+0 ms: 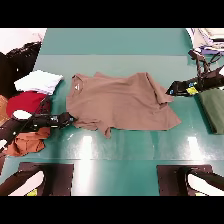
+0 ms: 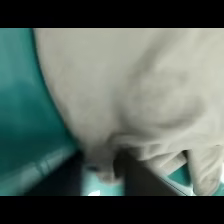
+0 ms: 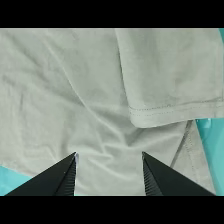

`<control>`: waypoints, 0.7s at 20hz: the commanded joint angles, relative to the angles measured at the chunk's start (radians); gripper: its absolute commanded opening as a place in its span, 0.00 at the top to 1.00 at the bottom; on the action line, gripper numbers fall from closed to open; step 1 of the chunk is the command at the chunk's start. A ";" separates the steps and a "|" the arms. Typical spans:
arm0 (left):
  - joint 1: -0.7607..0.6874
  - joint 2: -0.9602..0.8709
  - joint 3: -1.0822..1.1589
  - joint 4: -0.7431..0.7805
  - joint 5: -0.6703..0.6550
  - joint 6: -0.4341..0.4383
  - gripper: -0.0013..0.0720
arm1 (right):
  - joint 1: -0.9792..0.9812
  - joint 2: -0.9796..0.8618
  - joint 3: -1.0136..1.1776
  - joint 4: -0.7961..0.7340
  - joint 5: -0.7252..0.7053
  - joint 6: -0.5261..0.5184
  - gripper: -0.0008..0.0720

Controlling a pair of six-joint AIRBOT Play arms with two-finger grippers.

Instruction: Fold the shirts.

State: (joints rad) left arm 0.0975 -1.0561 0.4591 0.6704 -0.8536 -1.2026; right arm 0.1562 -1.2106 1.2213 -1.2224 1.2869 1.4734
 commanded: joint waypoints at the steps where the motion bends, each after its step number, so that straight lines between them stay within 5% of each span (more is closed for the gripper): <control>1: -0.067 0.001 0.030 -0.006 0.048 -0.021 0.95 | -0.026 0.008 -0.004 -0.004 0.056 0.008 0.35; 7: 0.017 0.002 0.297 0.125 -0.169 -0.020 0.95 | -0.304 0.193 -0.318 -0.011 0.109 -0.014 0.34; 11: 0.017 0.002 0.372 0.129 -0.163 -0.021 0.95 | -0.567 0.215 -0.552 0.039 0.093 -0.100 0.26; 14: 0.017 0.002 0.371 0.130 -0.161 -0.021 0.95 | -0.671 0.162 -0.649 0.190 0.042 -0.186 0.39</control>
State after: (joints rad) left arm 0.1120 -1.0554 0.8074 0.7925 -1.0080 -1.2240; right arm -0.4011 -1.0271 0.6804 -1.1461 1.3651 1.3693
